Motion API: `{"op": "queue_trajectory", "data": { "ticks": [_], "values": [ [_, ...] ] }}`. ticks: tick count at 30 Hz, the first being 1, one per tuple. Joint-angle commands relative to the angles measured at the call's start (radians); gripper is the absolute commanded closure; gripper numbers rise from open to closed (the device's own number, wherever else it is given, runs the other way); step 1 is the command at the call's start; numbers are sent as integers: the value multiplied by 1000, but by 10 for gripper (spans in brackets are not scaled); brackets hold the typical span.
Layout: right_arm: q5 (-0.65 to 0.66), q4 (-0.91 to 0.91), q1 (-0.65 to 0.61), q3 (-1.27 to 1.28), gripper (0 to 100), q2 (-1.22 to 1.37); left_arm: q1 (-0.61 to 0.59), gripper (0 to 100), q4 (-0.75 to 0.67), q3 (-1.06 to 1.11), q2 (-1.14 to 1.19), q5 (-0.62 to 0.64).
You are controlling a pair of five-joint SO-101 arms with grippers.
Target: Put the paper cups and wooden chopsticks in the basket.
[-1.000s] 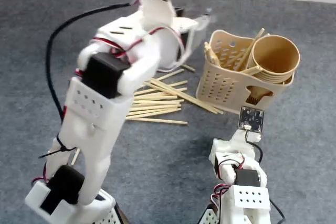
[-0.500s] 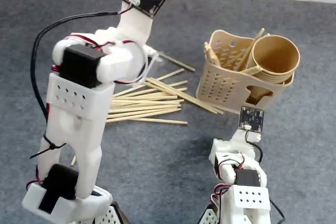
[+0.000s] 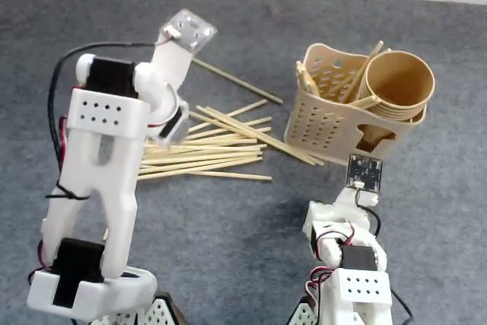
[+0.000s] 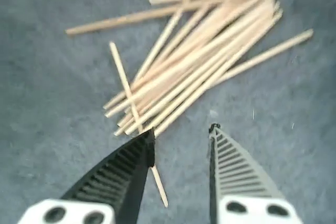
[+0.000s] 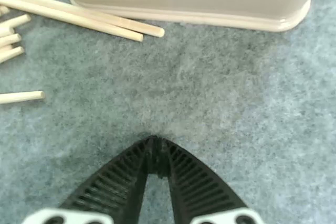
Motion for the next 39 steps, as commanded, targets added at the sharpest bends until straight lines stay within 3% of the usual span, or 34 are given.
{"op": "queue_trajectory", "data": {
  "ticks": [1, 10, 16, 21, 31, 39],
  "values": [
    [-8, -19, -5, 94, 992, -12, -24, 856, -75, 110, -16, -41],
    [-8, -19, -5, 94, 992, -12, -24, 894, -292, 386, -16, -77],
    [-8, -19, -5, 94, 992, -12, -24, 894, -433, 539, -16, -176],
    [-8, -19, -5, 94, 992, -12, -24, 829, -532, 618, -15, -255],
    [-8, -19, -5, 94, 992, -12, 25, 819, -707, 653, 110, -290],
    [-8, -19, -5, 94, 992, -12, 12, 856, -720, 538, 288, -287]
  ]
}}
